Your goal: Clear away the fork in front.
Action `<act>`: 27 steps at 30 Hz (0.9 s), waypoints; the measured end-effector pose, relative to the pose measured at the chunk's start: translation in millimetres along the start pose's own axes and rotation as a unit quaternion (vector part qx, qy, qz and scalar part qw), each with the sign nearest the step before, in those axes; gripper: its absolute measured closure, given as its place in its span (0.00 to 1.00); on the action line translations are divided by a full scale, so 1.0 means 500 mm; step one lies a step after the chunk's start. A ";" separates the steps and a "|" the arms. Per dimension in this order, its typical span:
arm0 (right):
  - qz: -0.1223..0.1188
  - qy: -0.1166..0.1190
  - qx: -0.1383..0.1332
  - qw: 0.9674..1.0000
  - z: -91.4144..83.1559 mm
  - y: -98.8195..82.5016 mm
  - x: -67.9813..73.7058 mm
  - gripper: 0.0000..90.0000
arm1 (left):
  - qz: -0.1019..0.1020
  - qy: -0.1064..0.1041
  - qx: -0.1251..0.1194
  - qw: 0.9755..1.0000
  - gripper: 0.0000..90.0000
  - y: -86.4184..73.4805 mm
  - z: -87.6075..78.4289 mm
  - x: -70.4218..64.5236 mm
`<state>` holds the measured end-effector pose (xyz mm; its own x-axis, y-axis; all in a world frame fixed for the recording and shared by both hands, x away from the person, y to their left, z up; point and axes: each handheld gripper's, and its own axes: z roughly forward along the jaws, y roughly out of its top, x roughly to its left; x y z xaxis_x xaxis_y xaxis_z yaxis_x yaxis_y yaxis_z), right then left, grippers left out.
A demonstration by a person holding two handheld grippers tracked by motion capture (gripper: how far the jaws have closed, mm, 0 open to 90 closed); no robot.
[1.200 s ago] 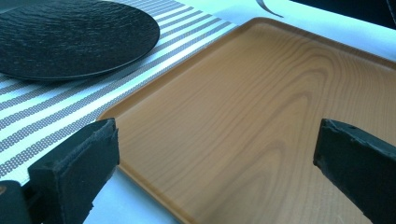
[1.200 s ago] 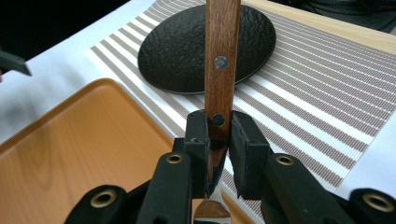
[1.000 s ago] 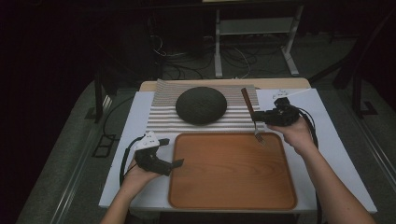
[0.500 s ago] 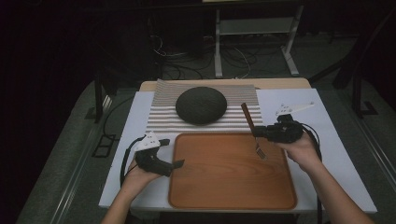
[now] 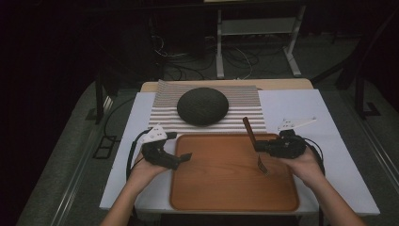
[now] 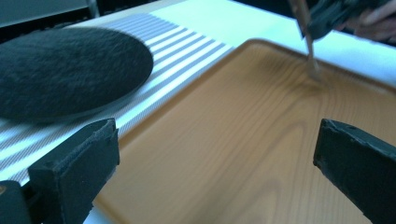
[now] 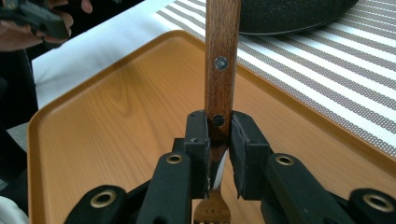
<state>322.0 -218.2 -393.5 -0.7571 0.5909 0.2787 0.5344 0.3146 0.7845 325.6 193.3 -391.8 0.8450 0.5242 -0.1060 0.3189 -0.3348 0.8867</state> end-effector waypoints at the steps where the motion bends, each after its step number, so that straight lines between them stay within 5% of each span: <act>1: -0.002 -0.001 -0.001 1.000 0.000 0.000 0.000 0.86 | 0.005 -0.001 0.002 1.000 0.00 0.008 0.006 0.000; 14: 0.003 -0.001 -0.010 1.000 0.001 0.001 -0.002 0.86 | 0.027 -0.024 -0.010 0.999 0.05 0.076 0.075 -0.016; 27: -0.003 0.010 -0.019 1.000 0.007 0.003 0.007 0.86 | 0.008 -0.065 -0.036 0.997 0.14 0.113 0.138 -0.045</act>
<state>321.2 -213.0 -393.2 -0.7676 0.5742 0.2849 0.5158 0.2895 0.8063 354.3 108.5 -370.3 0.9000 0.4112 -0.1443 0.2766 -0.2831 0.9183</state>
